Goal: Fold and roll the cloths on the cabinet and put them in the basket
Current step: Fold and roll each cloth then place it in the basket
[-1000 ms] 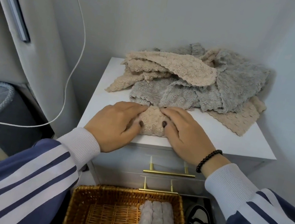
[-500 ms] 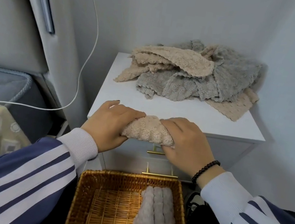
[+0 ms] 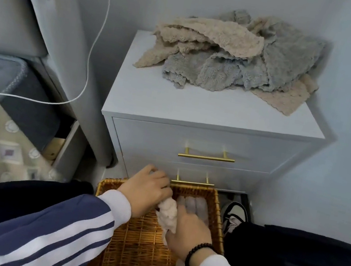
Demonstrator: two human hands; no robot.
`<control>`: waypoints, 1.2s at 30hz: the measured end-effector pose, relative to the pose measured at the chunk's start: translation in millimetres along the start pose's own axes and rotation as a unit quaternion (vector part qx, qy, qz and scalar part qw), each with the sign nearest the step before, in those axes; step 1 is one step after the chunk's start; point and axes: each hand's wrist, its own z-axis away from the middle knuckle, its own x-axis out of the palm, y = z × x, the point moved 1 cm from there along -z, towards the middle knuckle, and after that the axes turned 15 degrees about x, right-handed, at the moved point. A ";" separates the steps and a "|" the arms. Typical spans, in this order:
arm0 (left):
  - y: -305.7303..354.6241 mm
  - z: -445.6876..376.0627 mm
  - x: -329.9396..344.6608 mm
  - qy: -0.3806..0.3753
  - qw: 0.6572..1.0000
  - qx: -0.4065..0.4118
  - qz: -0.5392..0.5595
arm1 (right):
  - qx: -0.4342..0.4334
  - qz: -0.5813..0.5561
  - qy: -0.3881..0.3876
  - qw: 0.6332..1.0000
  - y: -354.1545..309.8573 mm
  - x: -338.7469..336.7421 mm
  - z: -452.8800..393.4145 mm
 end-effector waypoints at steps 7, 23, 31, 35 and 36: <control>44.0 -5.8 82.8 -0.166 0.937 -0.189 0.241 | 0.158 -0.062 -0.143 0.975 15.9 72.1 -7.6; 112.2 -26.3 187.6 -0.046 0.568 -0.467 0.676 | 0.285 -0.077 -0.252 0.922 54.5 135.5 -26.1; 130.4 -43.3 200.1 -0.020 0.395 -0.723 0.567 | 0.323 -0.089 -0.208 0.919 61.9 147.4 -29.8; 130.5 -43.6 208.0 -0.041 0.498 -0.631 0.593 | 0.290 -0.062 -0.196 0.935 64.1 152.0 -30.3; 129.6 -45.6 207.6 -0.043 0.532 -0.610 0.585 | 0.281 -0.053 -0.192 0.939 66.6 154.0 -29.3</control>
